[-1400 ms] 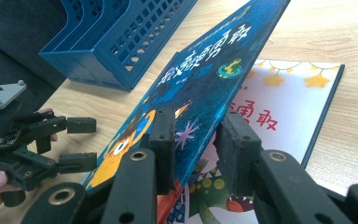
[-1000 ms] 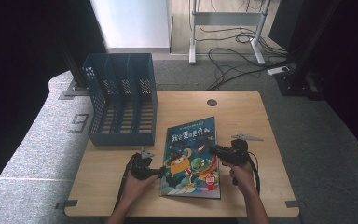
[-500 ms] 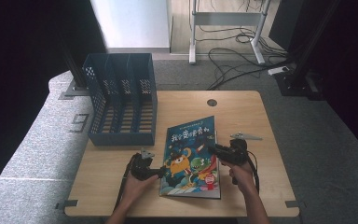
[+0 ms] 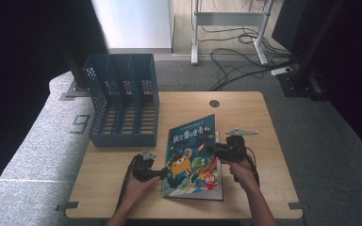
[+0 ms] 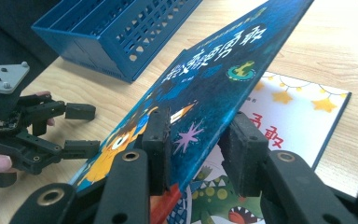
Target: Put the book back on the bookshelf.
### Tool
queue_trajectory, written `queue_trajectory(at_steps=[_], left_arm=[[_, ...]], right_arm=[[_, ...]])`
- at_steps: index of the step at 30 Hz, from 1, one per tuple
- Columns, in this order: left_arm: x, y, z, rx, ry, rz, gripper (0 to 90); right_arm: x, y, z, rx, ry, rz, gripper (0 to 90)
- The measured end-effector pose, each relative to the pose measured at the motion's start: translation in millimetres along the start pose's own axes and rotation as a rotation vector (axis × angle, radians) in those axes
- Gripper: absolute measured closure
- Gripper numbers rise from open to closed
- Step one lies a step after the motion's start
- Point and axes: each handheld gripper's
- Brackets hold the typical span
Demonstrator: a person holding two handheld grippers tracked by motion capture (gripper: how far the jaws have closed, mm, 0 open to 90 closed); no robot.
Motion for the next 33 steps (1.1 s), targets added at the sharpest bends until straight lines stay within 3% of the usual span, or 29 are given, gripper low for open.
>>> queue_trajectory(at_steps=[6, 16, 20, 24, 33], left_arm=[[0.0, 0.2, -0.3, 0.002, -0.007, -0.003, 19.6], [1.9, 0.6, -0.2, 0.003, -0.029, -0.012, 19.0], [2.7, 0.1, 1.3, 0.002, -0.040, -0.002, 19.6], [6.9, -0.7, 5.4, 0.012, -0.101, 0.004, 17.1], [19.1, -14.3, 16.1, 0.020, -0.108, -0.069, 14.5]], right_arm=[[-5.6, 10.0, -7.7, -0.036, -0.005, 0.011, 62.5], [-3.0, 22.0, -17.3, -0.060, -0.024, -0.008, 63.8], [-1.4, 23.3, -16.3, -0.049, 0.013, -0.038, 67.7], [-1.8, 23.2, -16.1, -0.044, 0.016, -0.044, 68.0], [-2.2, 23.1, -15.9, -0.046, 0.009, -0.042, 67.9]])
Point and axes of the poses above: each handheld gripper's, and its own axes: z roughly backward along the jaws, y roughly out of its top, x roughly to its right, and after that the axes turned 11 degrees about -z, right-handed
